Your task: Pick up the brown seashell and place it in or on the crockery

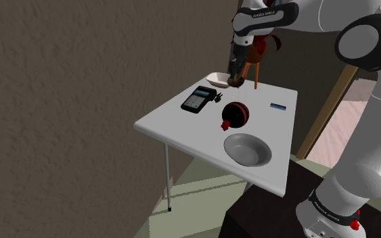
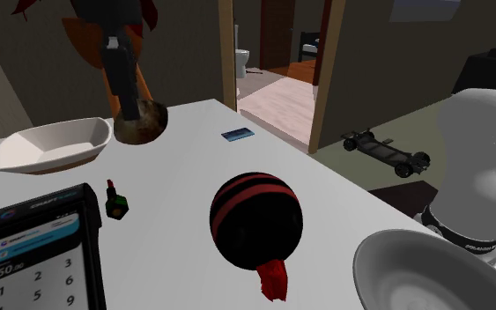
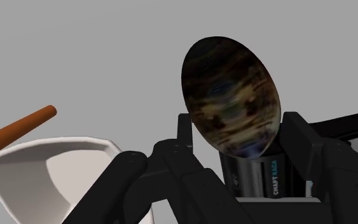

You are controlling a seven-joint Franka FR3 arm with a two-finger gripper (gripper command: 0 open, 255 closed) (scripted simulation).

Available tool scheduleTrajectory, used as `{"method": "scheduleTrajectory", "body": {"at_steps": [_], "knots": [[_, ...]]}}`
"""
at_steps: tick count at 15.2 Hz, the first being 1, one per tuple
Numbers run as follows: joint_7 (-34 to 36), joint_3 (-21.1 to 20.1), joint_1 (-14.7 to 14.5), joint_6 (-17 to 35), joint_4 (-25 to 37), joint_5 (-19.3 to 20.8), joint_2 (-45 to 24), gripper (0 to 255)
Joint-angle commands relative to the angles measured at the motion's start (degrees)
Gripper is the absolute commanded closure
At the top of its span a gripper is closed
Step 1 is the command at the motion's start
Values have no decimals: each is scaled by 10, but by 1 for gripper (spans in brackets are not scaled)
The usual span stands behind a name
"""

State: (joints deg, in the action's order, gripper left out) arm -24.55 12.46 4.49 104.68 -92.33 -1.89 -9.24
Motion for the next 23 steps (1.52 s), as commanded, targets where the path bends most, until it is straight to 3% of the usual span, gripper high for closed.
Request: {"method": "scheduleTrajectory", "body": {"at_steps": [1,2,14,18,19,20,23], "knots": [[0,0,0,-16,16,0,-1,255],[0,0,0,-21,22,0,-1,255],[125,-60,-55,4,-239,44,236,255],[167,-89,-69,-4,-299,43,304,255],[156,-81,-66,3,-284,43,282,255],[156,-81,-66,3,-284,43,282,0],[197,-71,-43,85,-361,57,314,0]]}}
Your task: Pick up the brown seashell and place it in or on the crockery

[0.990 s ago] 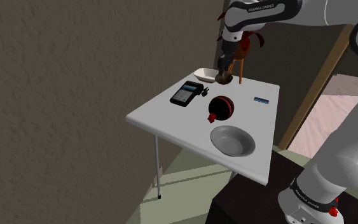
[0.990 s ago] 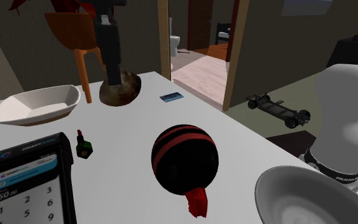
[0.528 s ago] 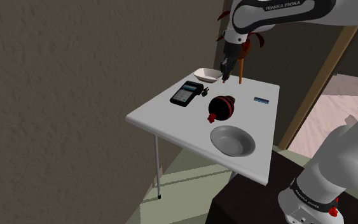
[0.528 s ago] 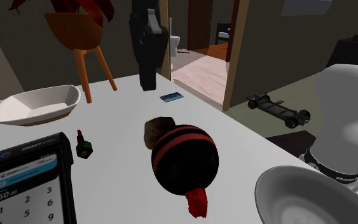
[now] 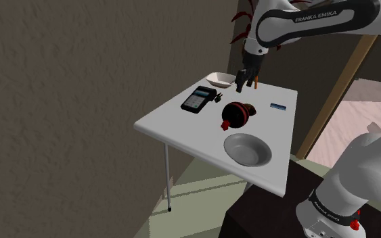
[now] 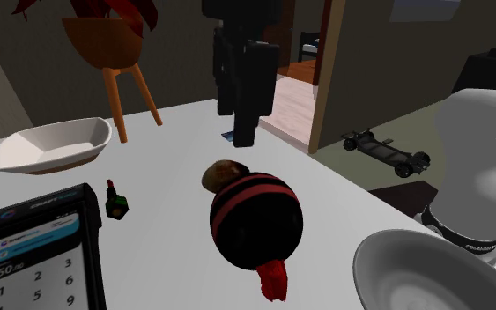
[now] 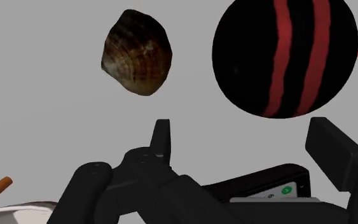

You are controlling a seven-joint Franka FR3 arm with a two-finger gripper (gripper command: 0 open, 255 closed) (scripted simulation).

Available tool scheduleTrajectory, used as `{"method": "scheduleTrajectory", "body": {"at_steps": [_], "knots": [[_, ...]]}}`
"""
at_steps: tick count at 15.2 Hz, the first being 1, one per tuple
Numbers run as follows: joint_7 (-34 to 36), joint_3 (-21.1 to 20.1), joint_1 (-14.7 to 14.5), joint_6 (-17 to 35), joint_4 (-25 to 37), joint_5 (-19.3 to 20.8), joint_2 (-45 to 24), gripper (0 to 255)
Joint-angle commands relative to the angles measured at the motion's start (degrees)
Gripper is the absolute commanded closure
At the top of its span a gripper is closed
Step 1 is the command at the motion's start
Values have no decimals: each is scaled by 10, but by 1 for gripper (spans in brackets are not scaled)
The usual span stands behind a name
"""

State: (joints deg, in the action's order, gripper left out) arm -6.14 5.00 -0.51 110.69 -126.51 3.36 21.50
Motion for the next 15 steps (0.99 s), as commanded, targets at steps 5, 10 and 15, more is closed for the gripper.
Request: {"method": "scheduleTrajectory", "body": {"at_steps": [5,10,15], "knots": [[83,18,54,164,-139,31,48,0],[141,26,96,283,-222,56,58,0],[142,30,97,328,-233,58,23,0]]}}
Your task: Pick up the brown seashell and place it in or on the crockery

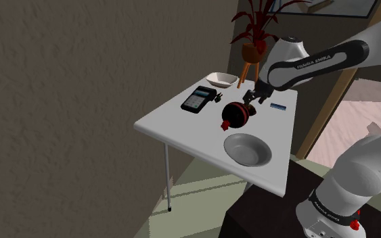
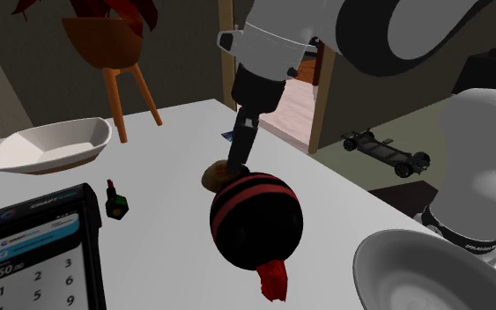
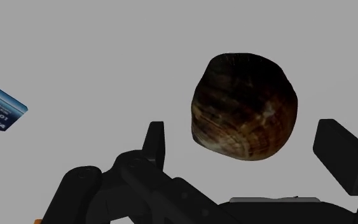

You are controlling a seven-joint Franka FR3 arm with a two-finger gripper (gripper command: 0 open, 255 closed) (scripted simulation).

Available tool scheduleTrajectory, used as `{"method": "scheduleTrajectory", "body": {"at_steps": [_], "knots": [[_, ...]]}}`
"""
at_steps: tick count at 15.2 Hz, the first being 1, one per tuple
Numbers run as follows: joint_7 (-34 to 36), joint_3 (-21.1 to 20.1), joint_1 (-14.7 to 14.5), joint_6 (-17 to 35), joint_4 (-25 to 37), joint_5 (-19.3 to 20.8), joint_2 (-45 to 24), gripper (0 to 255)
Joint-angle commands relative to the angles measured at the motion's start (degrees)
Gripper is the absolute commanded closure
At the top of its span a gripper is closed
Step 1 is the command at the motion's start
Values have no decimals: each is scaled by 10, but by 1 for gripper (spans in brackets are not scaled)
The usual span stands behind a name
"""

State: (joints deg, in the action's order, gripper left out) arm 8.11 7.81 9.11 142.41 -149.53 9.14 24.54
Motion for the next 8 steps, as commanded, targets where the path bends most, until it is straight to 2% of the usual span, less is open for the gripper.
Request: {"method": "scheduleTrajectory", "body": {"at_steps": [1,8], "knots": [[-1,3,1,20,-4,1,-15,0],[-1,3,1,25,-5,1,-19,0]]}}
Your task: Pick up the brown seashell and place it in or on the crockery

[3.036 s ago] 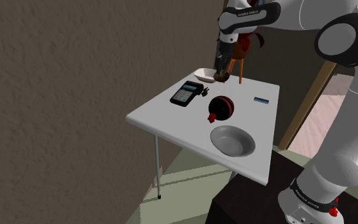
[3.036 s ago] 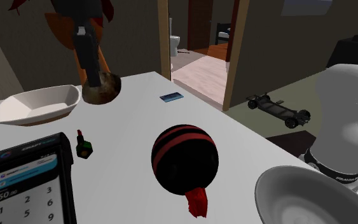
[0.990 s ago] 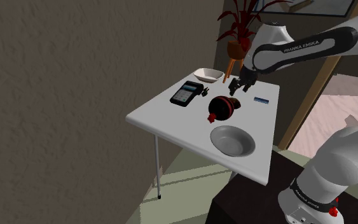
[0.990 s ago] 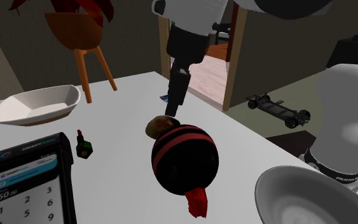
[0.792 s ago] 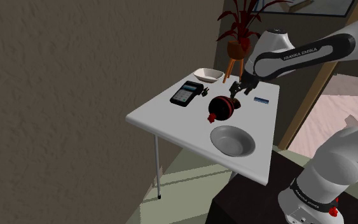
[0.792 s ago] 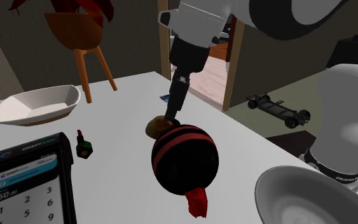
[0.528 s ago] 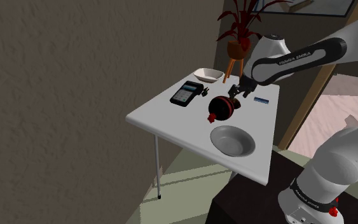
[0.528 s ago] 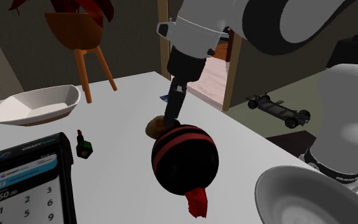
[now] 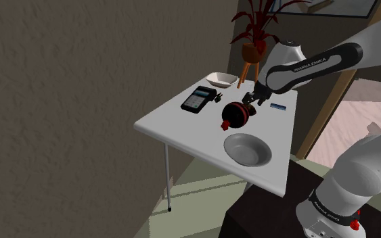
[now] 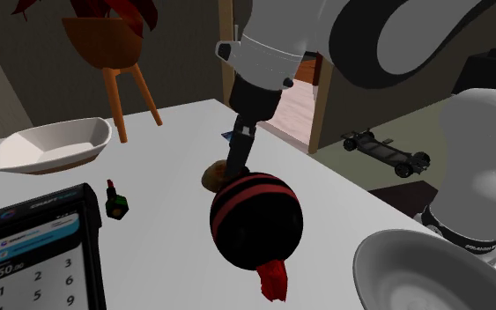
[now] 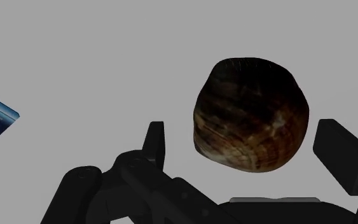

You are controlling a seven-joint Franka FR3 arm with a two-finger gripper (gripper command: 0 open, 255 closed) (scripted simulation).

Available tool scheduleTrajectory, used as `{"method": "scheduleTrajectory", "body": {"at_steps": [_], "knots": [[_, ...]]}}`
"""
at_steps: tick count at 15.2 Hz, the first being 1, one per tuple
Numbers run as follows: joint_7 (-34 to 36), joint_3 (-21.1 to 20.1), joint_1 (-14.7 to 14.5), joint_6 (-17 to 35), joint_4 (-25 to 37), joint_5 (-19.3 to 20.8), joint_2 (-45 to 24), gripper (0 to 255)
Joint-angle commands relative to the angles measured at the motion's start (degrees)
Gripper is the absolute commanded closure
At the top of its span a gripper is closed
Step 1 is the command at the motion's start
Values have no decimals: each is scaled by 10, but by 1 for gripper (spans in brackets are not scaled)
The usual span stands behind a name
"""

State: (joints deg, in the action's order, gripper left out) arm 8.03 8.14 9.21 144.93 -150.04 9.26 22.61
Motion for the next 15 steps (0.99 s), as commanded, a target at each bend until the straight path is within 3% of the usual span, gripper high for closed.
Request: {"method": "scheduleTrajectory", "body": {"at_steps": [1,2,11,15], "knots": [[0,0,0,0,0,0,0,0],[0,0,0,0,0,0,0,255],[0,-1,1,0,0,-1,0,255],[-4,-3,0,-36,18,-4,18,255]]}}
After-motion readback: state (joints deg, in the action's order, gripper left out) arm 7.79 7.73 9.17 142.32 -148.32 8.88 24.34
